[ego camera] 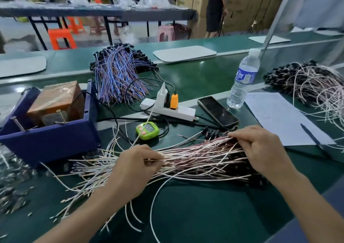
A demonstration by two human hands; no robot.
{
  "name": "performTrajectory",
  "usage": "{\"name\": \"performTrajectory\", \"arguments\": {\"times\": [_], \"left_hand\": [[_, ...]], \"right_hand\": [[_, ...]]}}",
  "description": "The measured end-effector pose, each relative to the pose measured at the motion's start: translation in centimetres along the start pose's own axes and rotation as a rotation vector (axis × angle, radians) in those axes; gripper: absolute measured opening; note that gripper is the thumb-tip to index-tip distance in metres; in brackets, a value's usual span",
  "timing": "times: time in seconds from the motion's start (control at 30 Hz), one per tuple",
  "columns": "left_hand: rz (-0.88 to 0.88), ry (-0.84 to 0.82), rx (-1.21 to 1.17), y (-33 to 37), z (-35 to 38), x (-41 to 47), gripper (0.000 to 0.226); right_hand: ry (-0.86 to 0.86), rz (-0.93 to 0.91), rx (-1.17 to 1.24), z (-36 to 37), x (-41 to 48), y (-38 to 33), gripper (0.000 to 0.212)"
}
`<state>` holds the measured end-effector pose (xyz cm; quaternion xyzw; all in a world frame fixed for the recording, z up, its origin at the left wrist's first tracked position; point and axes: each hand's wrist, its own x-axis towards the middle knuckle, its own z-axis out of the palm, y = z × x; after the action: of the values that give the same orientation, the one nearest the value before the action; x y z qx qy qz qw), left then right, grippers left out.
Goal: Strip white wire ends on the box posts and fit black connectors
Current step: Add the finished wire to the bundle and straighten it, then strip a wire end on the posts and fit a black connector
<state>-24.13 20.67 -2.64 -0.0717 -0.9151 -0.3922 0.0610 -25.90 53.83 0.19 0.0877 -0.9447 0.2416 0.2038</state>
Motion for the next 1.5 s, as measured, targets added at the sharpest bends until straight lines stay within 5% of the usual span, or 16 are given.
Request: {"name": "performTrajectory", "arguments": {"times": [0.27, 0.43, 0.63, 0.83, 1.1, 1.27, 1.4, 1.5], "left_hand": [[0.002, 0.049, 0.084, -1.9, -1.7, -0.3, 0.028], [0.050, -0.064, 0.095, -0.7, -1.1, -0.8, 0.052], [0.081, -0.018, 0.014, -1.4, -4.6, -2.4, 0.043], [-0.127, 0.308, -0.064, -4.6, -12.0, -5.0, 0.031], [-0.449, 0.499, 0.187, -8.0, -22.5, -11.2, 0.025], [-0.686, 0.630, 0.378, -12.1, -30.1, -17.1, 0.022], [-0.835, 0.664, 0.419, -16.4, -34.0, -20.8, 0.009], [-0.924, 0.527, 0.430, -20.1, -35.3, -22.1, 0.057]], "right_hand": [[0.014, 0.042, -0.077, 0.3, 0.5, -3.5, 0.044], [-0.393, -0.149, -0.034, 4.8, -1.2, -9.5, 0.066], [-0.371, -0.232, -0.271, 7.9, -2.5, -10.2, 0.064], [-0.379, -0.295, -0.025, 7.8, -2.2, -15.6, 0.072], [-0.537, -0.628, 0.315, 12.1, -1.3, -35.4, 0.046], [-0.779, -0.817, 0.272, 16.2, -1.2, -46.2, 0.039], [-0.857, -0.867, 0.181, 20.2, -1.0, -51.7, 0.064], [-0.872, -0.916, 0.107, 23.4, -1.1, -54.5, 0.072]]}}
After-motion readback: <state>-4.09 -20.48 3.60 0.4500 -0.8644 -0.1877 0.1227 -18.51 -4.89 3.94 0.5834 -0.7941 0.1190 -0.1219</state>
